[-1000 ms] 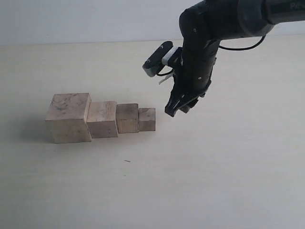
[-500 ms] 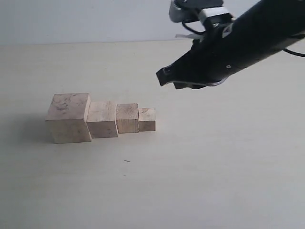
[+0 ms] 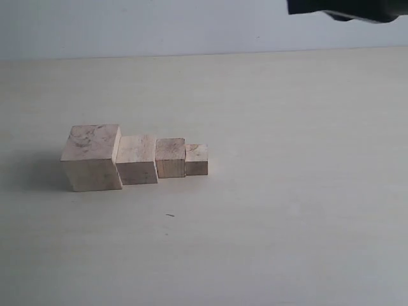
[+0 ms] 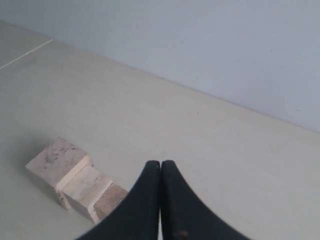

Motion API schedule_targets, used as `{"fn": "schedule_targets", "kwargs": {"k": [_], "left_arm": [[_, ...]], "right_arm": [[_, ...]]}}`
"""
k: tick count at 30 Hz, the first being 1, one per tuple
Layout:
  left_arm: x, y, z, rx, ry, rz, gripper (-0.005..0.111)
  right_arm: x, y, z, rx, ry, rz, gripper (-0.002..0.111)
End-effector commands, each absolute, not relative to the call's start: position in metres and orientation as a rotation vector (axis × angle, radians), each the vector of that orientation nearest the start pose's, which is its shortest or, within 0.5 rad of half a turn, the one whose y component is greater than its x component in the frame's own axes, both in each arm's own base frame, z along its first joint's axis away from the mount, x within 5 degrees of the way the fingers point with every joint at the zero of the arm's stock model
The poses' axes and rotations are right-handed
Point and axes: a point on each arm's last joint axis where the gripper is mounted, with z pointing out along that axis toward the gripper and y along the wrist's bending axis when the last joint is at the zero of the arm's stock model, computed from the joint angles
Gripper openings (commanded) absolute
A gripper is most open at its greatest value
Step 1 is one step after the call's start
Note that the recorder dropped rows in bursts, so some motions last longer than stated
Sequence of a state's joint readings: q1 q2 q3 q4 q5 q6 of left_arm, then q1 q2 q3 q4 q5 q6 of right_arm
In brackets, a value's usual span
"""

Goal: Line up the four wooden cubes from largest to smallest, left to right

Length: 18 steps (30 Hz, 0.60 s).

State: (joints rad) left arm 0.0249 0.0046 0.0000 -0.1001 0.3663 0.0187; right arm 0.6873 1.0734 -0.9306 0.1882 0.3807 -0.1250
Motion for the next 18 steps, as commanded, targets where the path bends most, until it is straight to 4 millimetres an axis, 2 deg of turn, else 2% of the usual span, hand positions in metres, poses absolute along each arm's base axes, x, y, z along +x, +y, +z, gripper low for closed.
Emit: {"fn": "schedule_targets", "kwargs": {"k": [1,6,10,13,18], "left_arm": [[0.053,-0.002,0.181,-0.068,1.836,-0.077,0.0],[0.053,-0.002,0.181,-0.068,1.836,-0.077,0.0],[0.053,-0.002,0.181,-0.068,1.836,-0.077,0.0],[0.053,-0.002,0.181,-0.068,1.836,-0.077,0.0],[0.053,-0.002,0.181,-0.068,1.836,-0.077,0.0]], "right_arm": [[0.169,0.118,0.362,-0.522,1.908,0.5,0.0],[0.149,0.071,0.337,-0.285,1.941,0.434,0.0],[0.123,0.038,0.316,-0.134,1.854,0.339,0.0],[0.104,0.02,0.305,-0.037,1.741,0.26,0.0],[0.075,0.002,0.278,0.1,1.65,0.128,0.0]]}}
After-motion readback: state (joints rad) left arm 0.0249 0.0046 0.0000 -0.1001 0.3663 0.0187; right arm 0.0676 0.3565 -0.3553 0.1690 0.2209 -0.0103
